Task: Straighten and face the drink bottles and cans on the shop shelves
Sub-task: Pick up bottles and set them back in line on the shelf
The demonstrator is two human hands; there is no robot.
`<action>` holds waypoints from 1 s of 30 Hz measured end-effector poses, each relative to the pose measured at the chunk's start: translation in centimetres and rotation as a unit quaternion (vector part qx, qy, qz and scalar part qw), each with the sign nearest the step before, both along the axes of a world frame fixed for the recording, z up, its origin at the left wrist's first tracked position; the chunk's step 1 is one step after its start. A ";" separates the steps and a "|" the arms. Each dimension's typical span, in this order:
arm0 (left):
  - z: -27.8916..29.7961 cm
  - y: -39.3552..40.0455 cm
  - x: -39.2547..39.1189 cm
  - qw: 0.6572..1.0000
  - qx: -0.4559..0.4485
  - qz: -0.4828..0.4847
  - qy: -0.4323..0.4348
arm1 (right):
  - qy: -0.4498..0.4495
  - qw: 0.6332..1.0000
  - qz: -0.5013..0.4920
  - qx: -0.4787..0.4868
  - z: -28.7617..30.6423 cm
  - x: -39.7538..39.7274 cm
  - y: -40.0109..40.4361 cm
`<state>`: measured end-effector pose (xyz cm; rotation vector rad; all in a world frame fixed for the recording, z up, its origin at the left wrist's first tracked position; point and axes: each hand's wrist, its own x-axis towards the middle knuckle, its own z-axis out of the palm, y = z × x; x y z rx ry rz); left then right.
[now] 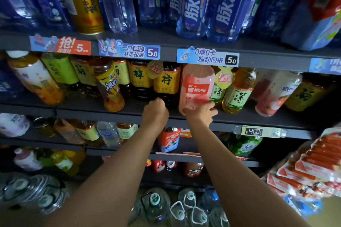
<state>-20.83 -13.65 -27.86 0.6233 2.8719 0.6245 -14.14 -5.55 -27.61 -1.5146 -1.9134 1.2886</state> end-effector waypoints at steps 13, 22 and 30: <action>14.9 -13.6 2.5 0.935 0.181 -0.092 0.292 | 0.171 0.885 0.295 0.316 16.0 1.9 -11.3; 13.1 -24.4 -6.7 0.967 0.119 -0.060 0.219 | 0.014 0.947 0.297 0.125 11.8 -7.5 -18.3; 12.4 -26.9 -11.6 0.951 0.117 -0.185 0.217 | 0.128 0.954 0.173 0.209 11.1 -10.0 -23.3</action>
